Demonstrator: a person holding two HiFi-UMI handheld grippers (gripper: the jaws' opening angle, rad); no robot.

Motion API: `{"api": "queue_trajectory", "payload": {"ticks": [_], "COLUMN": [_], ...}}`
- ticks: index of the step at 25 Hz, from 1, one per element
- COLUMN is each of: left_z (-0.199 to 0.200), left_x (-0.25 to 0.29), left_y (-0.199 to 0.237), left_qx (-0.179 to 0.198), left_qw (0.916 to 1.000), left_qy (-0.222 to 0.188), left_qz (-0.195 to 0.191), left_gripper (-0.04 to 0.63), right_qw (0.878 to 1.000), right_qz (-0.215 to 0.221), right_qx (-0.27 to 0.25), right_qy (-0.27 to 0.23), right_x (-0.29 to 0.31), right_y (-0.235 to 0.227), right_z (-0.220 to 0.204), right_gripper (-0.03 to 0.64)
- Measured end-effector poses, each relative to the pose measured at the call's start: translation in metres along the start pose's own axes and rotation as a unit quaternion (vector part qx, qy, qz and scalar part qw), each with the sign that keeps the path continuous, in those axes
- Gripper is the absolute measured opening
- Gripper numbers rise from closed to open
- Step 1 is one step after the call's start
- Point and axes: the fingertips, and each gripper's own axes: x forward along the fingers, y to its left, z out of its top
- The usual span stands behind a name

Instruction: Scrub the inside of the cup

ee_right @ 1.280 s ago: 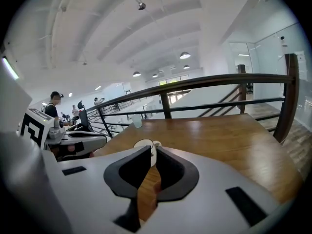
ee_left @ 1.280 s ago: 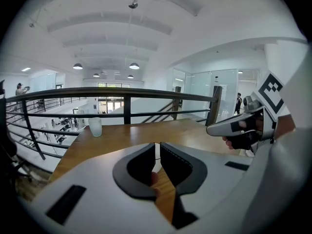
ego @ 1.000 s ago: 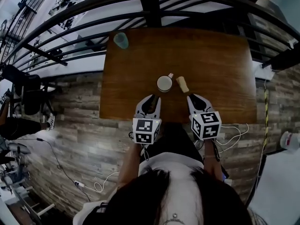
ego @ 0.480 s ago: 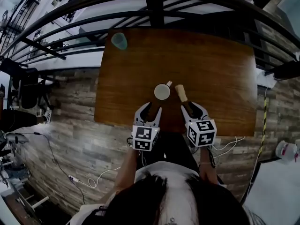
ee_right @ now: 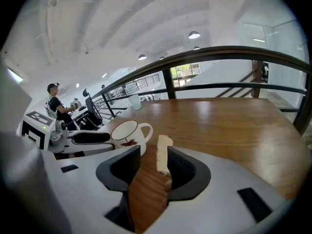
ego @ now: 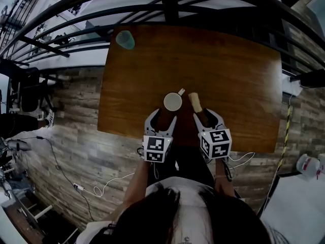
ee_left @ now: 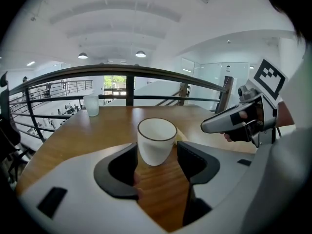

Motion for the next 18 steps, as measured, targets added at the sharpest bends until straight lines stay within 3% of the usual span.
{"api": "queue_trajectory", "payload": {"ticks": [18], "left_z": [-0.023], "left_x": [0.043], "left_y": [0.007], "left_qx": [-0.008], "left_qw": [0.9997], "left_qy": [0.005], "left_qz": [0.021], "left_gripper": [0.376], "right_qw": [0.999], "right_qz": [0.021], "right_qx": [-0.014], "right_qy": [0.036], "right_x": [0.040], "right_y": [-0.016], "right_z": [-0.023], "right_gripper": [0.232]}}
